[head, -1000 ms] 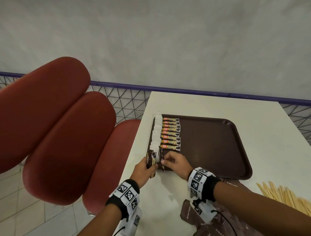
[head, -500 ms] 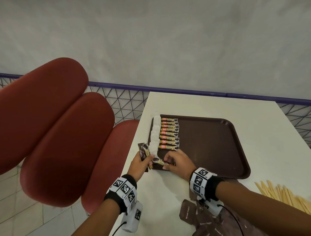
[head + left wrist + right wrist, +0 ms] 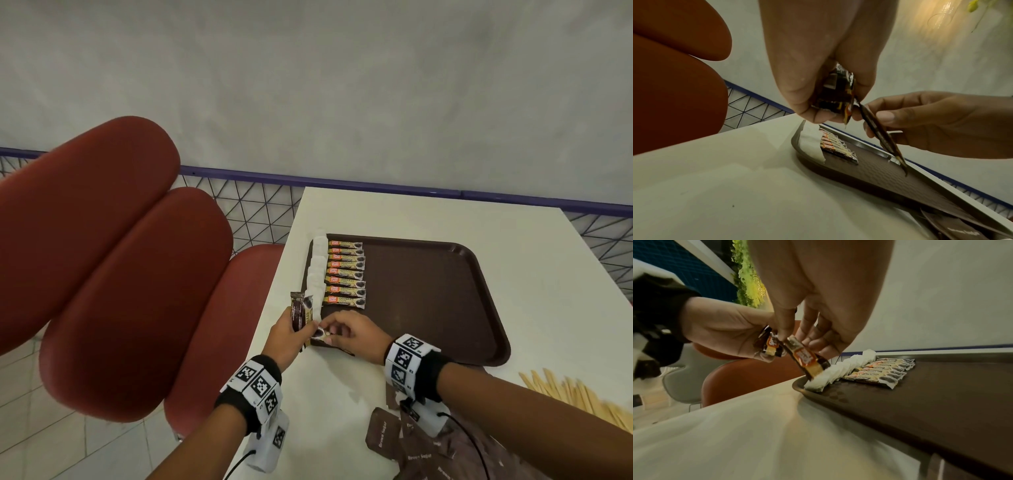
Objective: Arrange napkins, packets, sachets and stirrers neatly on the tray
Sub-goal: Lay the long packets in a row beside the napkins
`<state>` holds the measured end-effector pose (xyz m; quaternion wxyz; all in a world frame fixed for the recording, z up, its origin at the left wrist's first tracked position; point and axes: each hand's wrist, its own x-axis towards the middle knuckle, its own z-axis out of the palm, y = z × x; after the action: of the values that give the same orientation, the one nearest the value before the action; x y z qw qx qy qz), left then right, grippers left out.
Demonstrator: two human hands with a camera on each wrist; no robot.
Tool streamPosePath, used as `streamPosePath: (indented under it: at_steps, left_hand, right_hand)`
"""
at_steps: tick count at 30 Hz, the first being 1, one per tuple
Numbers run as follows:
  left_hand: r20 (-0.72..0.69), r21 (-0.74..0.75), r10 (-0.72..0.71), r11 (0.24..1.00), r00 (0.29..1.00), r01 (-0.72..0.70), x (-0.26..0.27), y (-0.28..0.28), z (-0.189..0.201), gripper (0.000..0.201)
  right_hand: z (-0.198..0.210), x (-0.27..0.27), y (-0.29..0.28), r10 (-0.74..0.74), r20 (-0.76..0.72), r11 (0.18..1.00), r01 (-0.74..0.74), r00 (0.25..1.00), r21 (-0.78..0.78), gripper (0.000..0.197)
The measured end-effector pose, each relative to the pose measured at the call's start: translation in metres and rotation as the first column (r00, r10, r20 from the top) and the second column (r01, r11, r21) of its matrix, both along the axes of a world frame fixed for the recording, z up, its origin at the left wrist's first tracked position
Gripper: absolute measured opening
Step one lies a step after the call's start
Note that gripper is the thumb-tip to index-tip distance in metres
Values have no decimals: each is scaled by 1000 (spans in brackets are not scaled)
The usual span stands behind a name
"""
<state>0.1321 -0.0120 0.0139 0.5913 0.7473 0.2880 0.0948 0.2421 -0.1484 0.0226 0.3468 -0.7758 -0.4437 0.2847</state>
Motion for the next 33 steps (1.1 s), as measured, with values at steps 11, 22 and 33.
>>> streamPosePath:
  at_steps: [11, 22, 33]
  left_hand:
    - [-28, 0, 159, 987, 987, -159, -17, 22, -17, 13]
    - [-60, 3, 178, 984, 982, -178, -26, 25, -14, 12]
    - [-90, -3, 177, 984, 980, -178, -35, 32, -19, 12]
  right_hand:
    - [7, 36, -6, -445, -246, 867, 483, 861, 124, 44]
    - [-28, 56, 2, -681, -460, 656, 754, 570, -37, 17]
    - [-33, 53, 7, -747, -79, 662, 727, 660, -182, 12]
